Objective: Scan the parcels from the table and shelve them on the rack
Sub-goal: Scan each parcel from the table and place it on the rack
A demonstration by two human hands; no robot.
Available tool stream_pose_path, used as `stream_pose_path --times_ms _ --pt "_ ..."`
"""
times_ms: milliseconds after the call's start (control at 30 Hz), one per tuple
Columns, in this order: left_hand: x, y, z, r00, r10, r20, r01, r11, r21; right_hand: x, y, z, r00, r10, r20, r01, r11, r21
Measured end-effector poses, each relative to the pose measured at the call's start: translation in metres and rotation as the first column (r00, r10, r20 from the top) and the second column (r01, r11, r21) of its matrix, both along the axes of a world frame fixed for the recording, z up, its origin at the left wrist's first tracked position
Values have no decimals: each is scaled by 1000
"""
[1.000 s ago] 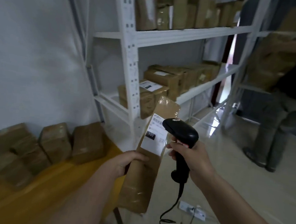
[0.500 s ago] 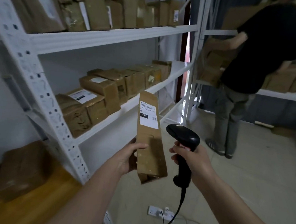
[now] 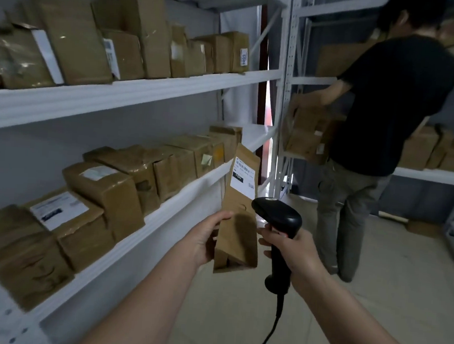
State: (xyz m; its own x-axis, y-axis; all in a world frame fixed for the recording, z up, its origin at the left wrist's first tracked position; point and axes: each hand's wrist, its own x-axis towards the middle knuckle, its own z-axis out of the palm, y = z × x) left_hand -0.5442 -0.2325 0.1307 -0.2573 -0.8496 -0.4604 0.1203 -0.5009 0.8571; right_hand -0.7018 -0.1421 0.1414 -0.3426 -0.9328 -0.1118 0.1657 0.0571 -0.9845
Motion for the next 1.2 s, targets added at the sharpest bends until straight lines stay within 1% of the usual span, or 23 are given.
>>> stream_pose_path --times_ms 100,200,367,567,667,833,967,1033,1200 --pt "-13 -42 13 998 -55 39 55 998 -7 -12 -48 10 1000 -3 -12 3 1000 -21" --pt "-22 -86 24 996 -51 72 52 999 -11 -27 -89 13 1000 1 -12 -1 1000 -22" --pt "-46 -139 31 999 -47 27 47 999 -20 -51 -134 4 1000 -29 -11 29 1000 -4" --pt "-76 -177 39 987 -163 1 163 985 -56 -77 -175 7 1000 -15 7 16 999 -31" --pt "-84 -199 43 988 -157 -1 157 987 -44 -91 -206 5 999 -26 32 27 999 -42" --pt "-104 -245 38 992 -111 57 114 993 -44 -119 -270 -3 999 -11 47 14 998 -56" --pt "-137 -295 34 987 -145 64 148 989 -28 -154 -333 -6 997 -9 71 12 999 -33" --pt "-161 -321 36 992 -115 61 116 993 -8 -175 -361 -2 998 35 52 -34 999 -25" --pt "-227 -393 41 994 108 25 -109 994 5 -230 -430 9 992 102 71 -102 995 -7"
